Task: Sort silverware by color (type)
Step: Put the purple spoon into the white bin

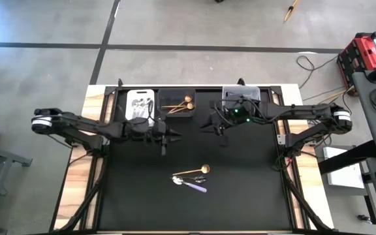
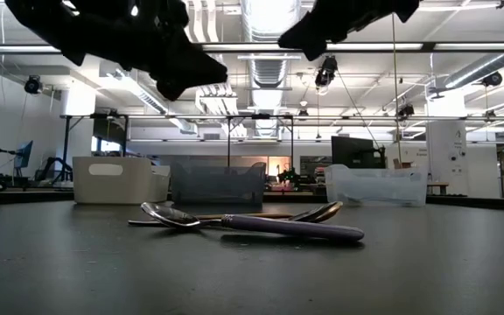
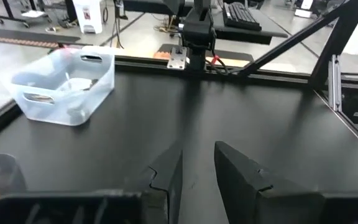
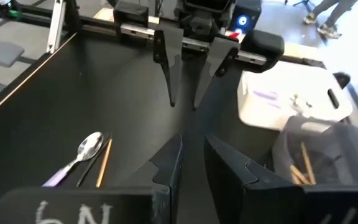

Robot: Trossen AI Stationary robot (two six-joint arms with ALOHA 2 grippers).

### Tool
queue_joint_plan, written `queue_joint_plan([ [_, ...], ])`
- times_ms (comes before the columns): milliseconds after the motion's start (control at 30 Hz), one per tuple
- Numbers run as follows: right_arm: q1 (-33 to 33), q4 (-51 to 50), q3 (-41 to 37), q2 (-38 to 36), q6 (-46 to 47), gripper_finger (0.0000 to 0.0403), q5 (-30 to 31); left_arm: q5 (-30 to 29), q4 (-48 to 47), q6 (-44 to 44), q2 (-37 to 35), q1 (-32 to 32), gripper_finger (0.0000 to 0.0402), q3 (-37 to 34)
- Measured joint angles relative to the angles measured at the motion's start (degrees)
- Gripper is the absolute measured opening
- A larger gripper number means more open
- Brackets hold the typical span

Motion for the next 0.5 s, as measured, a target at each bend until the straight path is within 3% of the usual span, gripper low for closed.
queue_joint_plan([
  [500,0.38,4.93,-9.13,-1.50,2.98,0.0059,1.36,0.00,0.60,-5.10,9.71,-4.65,0.0075,2.85],
])
